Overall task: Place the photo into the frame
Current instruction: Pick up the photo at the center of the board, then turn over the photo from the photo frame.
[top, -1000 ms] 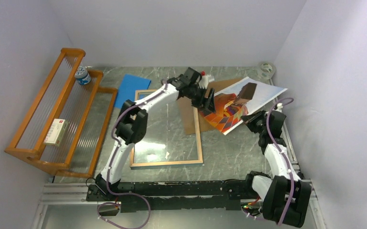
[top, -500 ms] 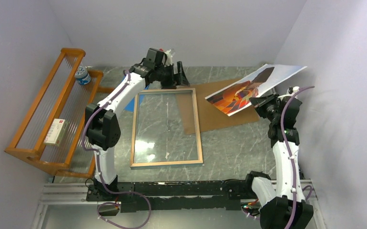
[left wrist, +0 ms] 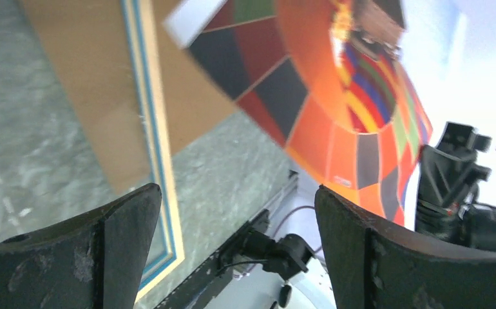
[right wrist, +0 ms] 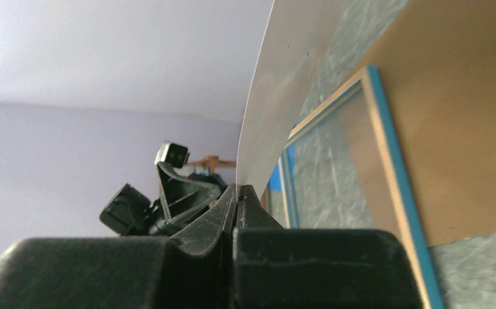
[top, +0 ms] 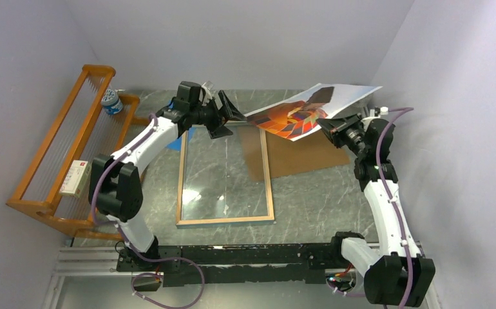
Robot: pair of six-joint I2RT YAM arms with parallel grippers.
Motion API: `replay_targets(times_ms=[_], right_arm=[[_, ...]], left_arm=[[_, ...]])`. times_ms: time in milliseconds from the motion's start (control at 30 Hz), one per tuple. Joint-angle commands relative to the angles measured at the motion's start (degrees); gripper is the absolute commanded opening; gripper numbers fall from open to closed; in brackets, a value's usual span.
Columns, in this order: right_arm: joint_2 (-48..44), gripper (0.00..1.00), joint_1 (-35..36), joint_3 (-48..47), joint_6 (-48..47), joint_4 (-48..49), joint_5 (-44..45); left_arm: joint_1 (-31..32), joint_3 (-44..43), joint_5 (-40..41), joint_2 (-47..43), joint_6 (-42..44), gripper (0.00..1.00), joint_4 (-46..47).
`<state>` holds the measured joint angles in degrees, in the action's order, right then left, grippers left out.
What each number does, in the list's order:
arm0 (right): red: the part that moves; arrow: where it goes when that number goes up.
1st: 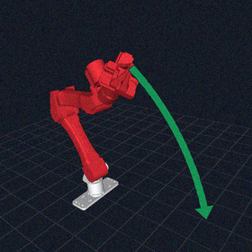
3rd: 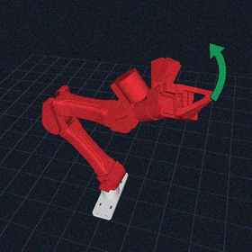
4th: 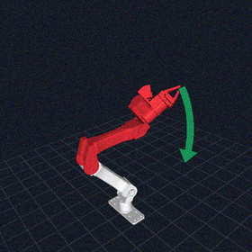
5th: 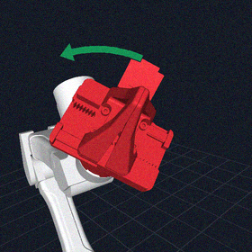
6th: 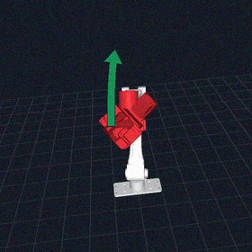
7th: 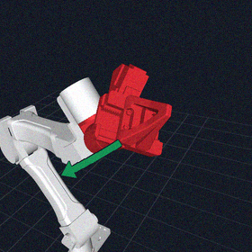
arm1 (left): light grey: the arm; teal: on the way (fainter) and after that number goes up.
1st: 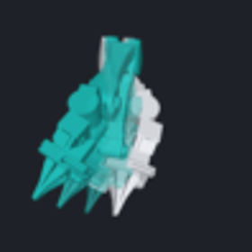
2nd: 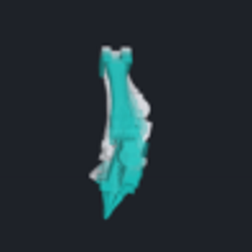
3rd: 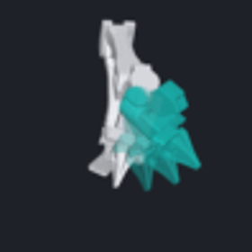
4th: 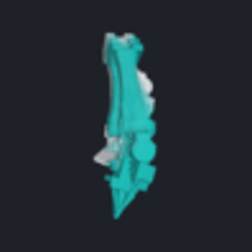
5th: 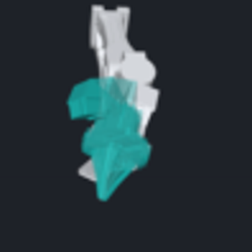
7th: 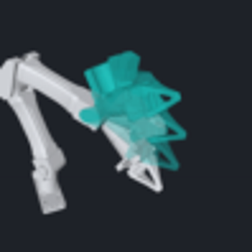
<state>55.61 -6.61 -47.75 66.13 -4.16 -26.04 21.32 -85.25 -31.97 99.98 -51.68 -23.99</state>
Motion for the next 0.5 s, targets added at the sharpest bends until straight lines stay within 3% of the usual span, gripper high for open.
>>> replay_targets(times_ms=[0,233,467], right_arm=[[0.9,0.0,5.3,-1.4,5.4,8.9,0.1],[3.1,0.0,12.4,1.0,10.4,17.9,2.0],[4.1,0.0,16.0,2.6,10.1,18.6,2.6]], left_arm=[[-0.1,9.9,-9.2,-4.1,-16.5,0.94,30.7],[-0.1,20.5,-11.1,-3.2,-33.7,0.94,51.6],[-0.4,23.8,-3.8,-8.8,-33.7,0.67,46.9]])
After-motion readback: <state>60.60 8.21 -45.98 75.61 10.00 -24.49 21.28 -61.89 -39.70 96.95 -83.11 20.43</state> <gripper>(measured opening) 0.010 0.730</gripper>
